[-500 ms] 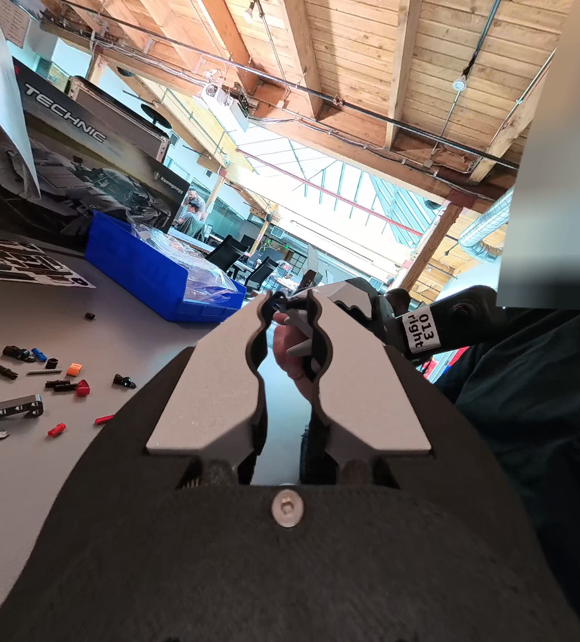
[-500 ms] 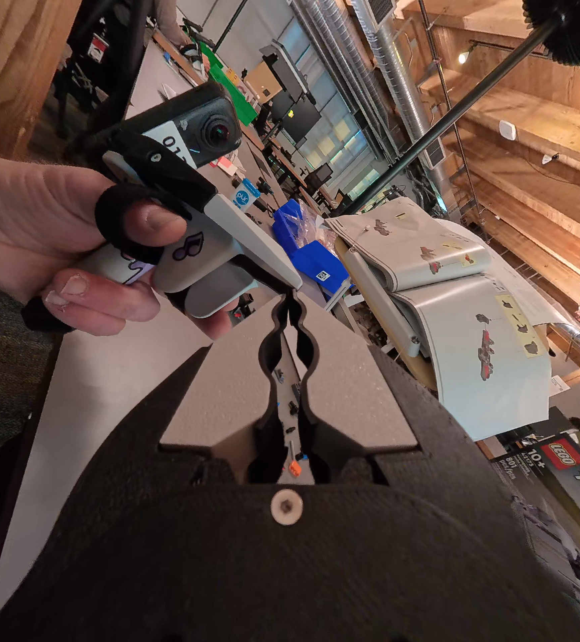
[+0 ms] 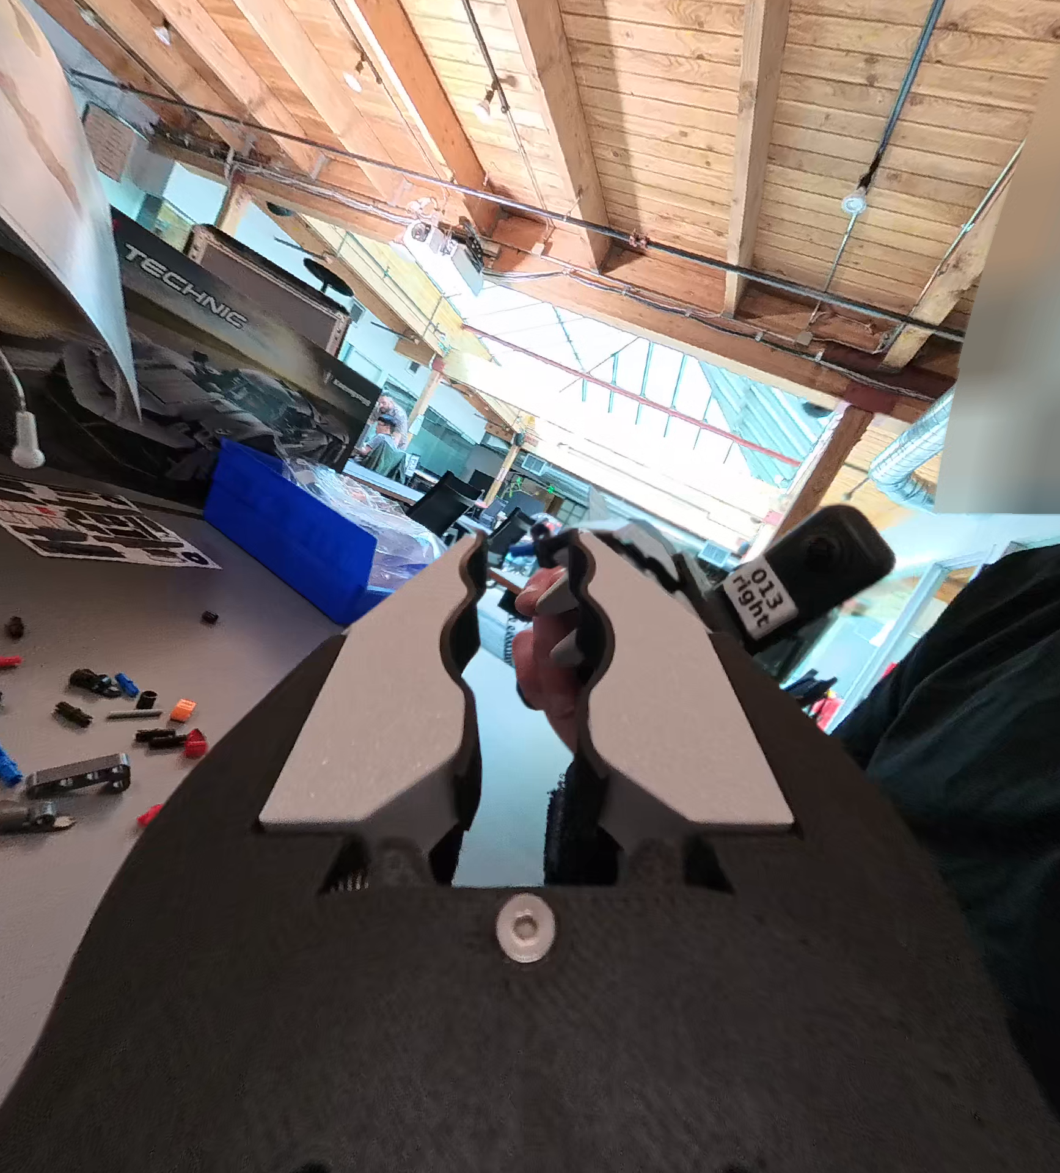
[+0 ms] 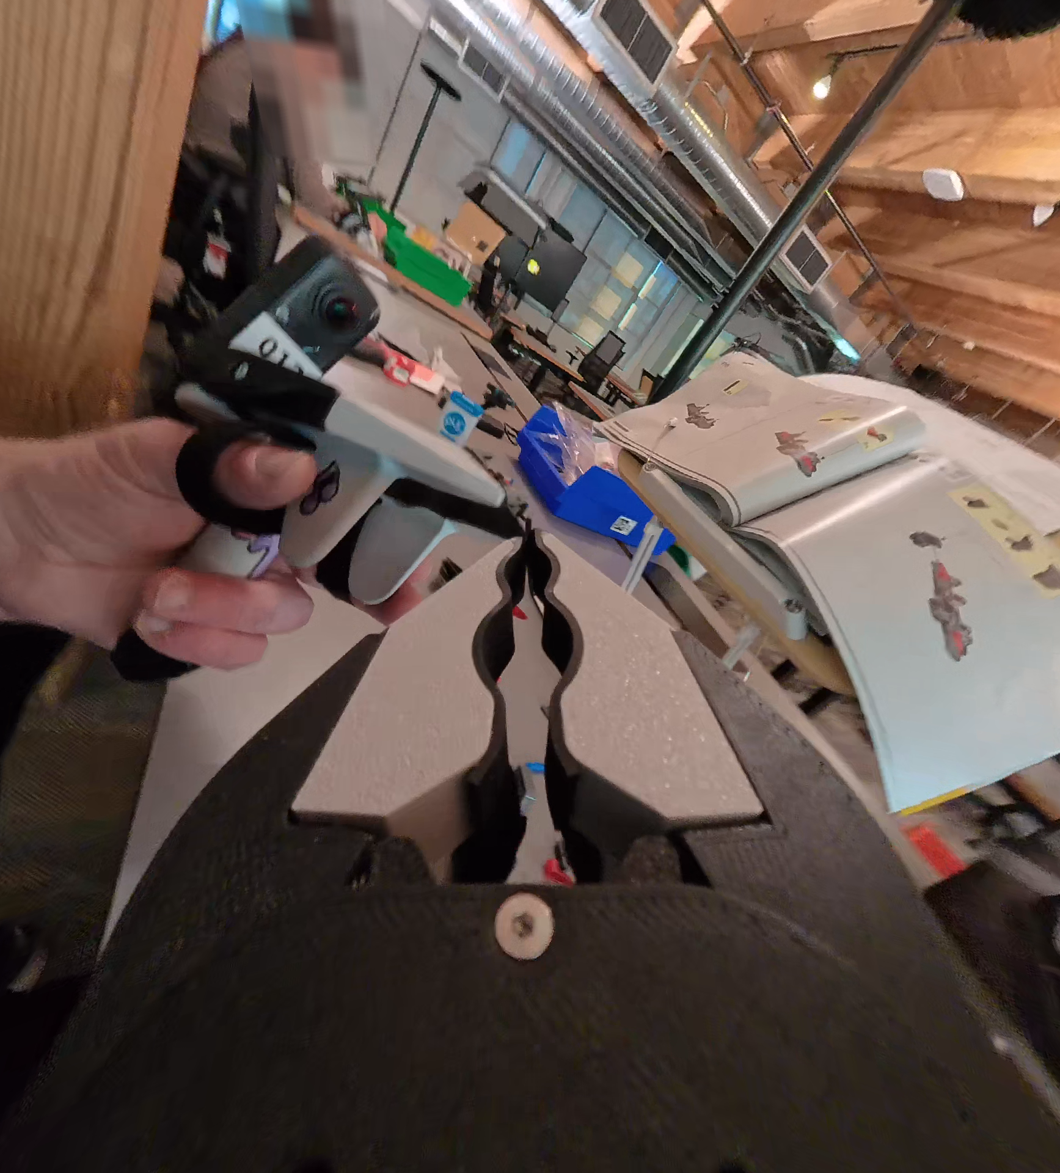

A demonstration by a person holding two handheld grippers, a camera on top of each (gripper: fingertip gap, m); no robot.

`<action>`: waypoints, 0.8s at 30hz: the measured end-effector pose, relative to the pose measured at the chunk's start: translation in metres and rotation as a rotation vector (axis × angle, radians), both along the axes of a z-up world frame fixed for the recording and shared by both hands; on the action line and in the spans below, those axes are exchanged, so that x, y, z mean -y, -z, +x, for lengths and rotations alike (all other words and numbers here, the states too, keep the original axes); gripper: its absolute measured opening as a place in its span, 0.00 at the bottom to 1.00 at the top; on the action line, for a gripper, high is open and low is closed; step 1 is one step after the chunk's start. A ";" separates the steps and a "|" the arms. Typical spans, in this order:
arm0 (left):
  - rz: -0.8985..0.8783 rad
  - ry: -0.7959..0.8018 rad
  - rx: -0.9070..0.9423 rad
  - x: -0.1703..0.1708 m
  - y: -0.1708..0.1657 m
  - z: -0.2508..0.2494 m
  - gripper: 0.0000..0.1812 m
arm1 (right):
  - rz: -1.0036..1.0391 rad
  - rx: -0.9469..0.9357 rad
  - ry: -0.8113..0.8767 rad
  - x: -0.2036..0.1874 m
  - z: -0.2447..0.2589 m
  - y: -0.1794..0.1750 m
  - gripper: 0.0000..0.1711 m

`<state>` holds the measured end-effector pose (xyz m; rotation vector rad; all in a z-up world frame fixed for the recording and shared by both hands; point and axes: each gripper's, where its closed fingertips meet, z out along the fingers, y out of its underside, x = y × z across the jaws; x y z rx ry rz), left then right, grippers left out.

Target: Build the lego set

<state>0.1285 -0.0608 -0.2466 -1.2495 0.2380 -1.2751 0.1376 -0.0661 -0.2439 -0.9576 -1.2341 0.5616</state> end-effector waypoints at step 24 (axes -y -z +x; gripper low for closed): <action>0.003 -0.049 -0.110 -0.008 0.008 0.009 0.12 | -0.898 -0.563 -0.431 -0.054 0.051 -0.044 0.00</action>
